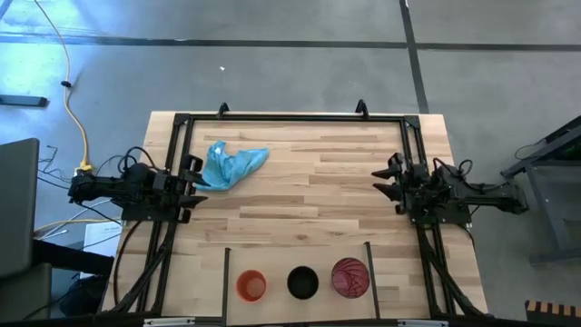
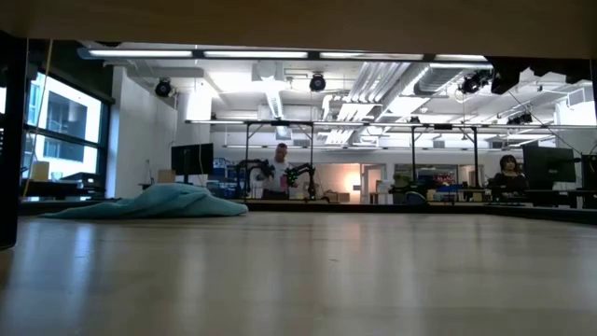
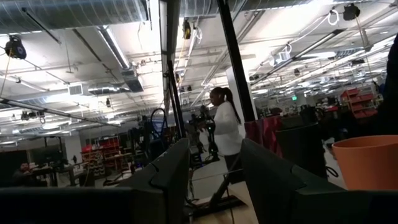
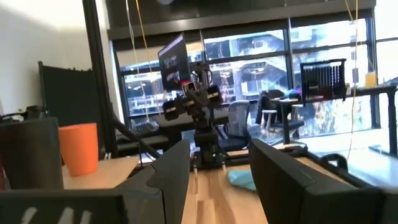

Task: Stack small to large cups/mugs on shelf
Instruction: Return to Home Position

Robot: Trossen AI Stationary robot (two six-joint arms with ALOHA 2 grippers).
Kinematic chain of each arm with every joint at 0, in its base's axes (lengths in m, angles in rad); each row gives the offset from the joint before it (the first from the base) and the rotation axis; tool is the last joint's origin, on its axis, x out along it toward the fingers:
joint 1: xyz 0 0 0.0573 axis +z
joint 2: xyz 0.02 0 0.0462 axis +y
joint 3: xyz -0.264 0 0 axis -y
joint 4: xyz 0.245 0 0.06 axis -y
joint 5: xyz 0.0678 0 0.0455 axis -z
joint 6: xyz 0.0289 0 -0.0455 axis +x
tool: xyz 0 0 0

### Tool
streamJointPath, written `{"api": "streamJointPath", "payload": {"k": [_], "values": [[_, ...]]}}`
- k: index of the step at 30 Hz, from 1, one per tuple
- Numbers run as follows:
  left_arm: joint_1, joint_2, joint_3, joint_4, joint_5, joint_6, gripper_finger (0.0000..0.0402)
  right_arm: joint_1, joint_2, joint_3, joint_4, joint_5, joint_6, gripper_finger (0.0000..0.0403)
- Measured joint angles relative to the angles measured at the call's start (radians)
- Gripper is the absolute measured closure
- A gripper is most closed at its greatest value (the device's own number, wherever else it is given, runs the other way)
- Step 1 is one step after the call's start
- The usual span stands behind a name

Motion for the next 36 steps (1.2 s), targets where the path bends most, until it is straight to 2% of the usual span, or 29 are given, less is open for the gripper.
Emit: {"api": "streamJointPath", "payload": {"k": [6, 24, 36], "values": [[0.0, 0.0, 0.0, -0.054, 0.0, -0.033, 0.0268, 0.0, 0.0, 0.001, 0.0, -0.001, -0.047, 0.0245], [0.0, 0.0, 0.0, -0.065, -0.026, -0.024, 0.0268, 0.0, 0.001, 0.001, -0.003, -0.001, -0.054, 0.0245], [0.0, 0.0, 0.0, -0.224, -0.053, -0.094, 0.0268, 0.0, 0.001, 0.001, -0.037, -0.001, -0.08, 0.0245]]}}
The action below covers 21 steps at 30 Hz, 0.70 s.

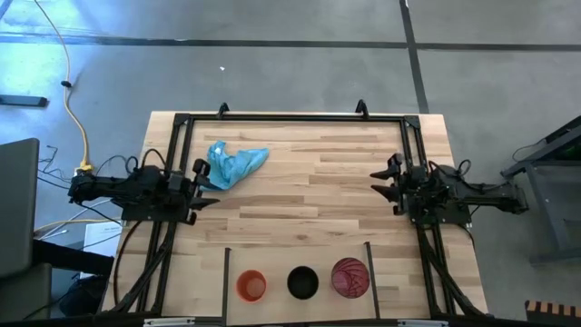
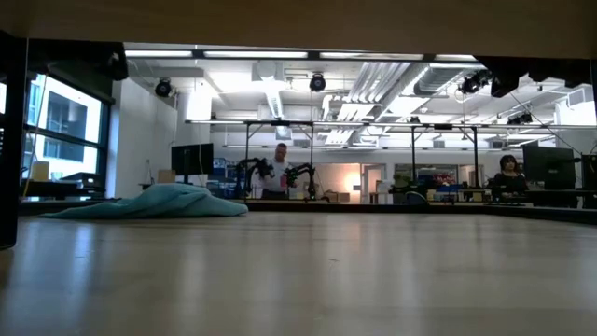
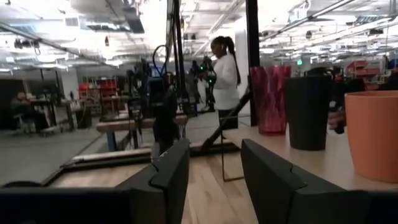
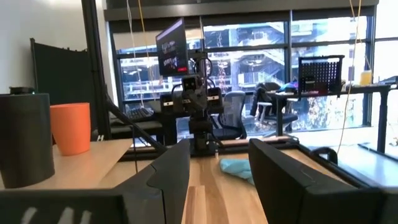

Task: Stack small to large cups/mugs on shelf
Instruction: Return to Home Position

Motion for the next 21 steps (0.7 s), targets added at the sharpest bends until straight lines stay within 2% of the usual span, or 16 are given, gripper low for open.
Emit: {"api": "streamJointPath", "payload": {"k": [4, 12, 21], "values": [[0.0, 0.0, 0.0, -0.036, -0.002, -0.006, 0.0268, 0.0, 0.0, 0.0, -0.02, 0.0, 0.019, 0.0245], [0.0, 0.0, 0.0, -0.088, -0.07, 0.025, 0.0268, 0.0, 0.0, 0.0, -0.02, -0.001, 0.02, 0.0245], [0.0, 0.0, 0.0, -0.14, -0.079, 0.068, 0.0268, 0.0, 0.0, 0.0, -0.017, -0.004, 0.029, 0.0245]]}}
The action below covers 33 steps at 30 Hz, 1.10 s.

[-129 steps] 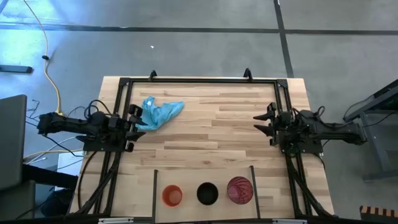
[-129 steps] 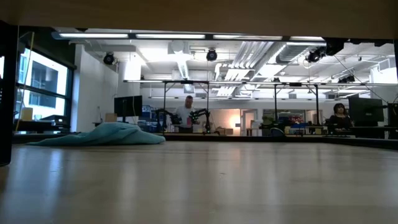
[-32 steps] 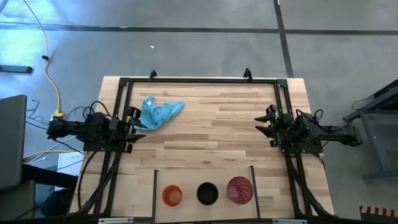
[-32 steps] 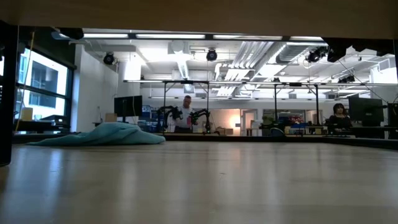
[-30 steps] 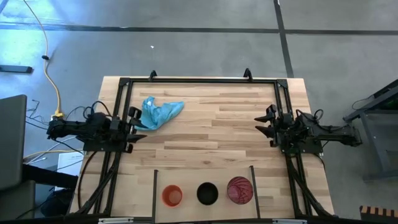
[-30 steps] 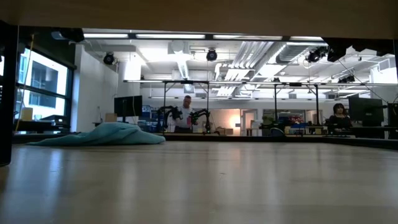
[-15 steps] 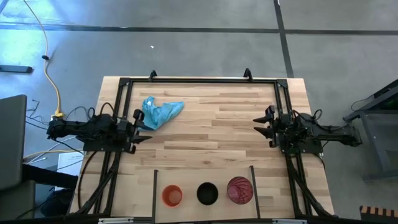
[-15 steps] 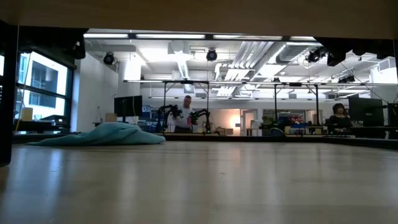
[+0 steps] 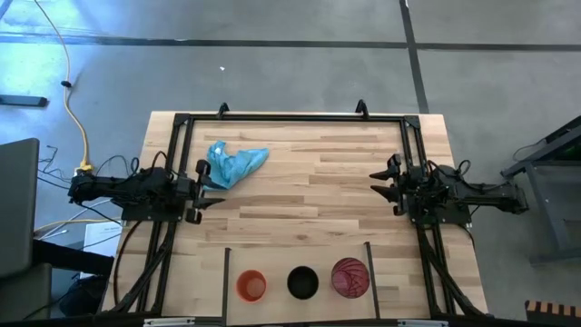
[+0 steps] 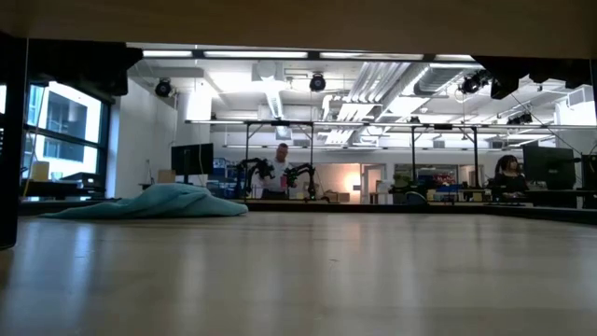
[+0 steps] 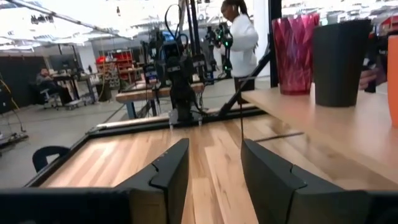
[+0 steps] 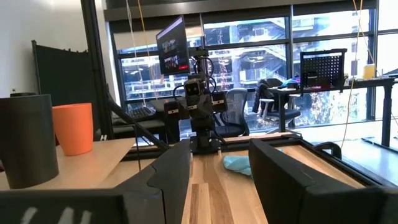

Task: Stack small to large cups/mugs on shelf
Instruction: Return to Home Position

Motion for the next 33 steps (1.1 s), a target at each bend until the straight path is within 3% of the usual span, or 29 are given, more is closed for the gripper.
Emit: {"api": "streamJointPath", "payload": {"k": [33], "values": [[0.0, 0.0, 0.0, -0.065, 0.0, 0.0, 0.0268, 0.0, 0.0, 0.0, -0.208, -0.004, 0.1, 0.0245]]}}
